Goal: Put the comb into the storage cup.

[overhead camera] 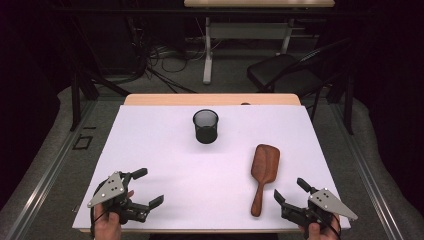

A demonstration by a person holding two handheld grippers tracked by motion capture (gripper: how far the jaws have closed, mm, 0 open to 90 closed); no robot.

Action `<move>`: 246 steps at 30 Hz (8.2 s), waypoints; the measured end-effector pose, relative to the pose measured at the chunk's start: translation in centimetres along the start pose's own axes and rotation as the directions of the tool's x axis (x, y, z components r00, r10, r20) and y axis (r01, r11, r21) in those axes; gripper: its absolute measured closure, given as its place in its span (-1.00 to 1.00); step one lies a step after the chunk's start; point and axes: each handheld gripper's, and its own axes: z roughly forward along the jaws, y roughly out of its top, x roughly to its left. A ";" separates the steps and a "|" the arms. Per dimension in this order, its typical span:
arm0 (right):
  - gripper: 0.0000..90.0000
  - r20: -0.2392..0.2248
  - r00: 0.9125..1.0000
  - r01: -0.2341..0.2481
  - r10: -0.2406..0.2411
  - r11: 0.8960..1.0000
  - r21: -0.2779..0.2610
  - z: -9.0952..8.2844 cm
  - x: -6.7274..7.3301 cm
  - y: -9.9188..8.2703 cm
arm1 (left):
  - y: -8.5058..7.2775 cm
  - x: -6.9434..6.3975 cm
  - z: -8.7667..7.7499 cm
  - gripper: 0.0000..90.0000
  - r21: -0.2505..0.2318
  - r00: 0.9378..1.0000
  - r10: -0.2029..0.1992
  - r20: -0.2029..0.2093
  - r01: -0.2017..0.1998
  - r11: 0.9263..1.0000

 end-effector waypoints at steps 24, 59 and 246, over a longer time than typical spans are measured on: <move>-0.83 -0.013 1.000 0.000 0.003 0.984 0.177 2.6 2.0 -0.7 | -0.4 -0.2 0.3 -0.99 0.024 1.000 0.002 0.007 -0.002 1.000; 0.45 -0.172 0.984 0.089 -0.039 0.951 0.296 6.5 6.2 -1.3 | -0.6 -0.2 0.1 -0.99 0.032 1.000 -0.011 0.008 0.011 0.999; -0.28 -0.066 0.997 0.081 -0.050 0.744 0.664 9.6 -2.8 1.5 | -1.2 0.7 1.3 -0.99 0.092 0.996 -0.089 -0.030 0.091 0.992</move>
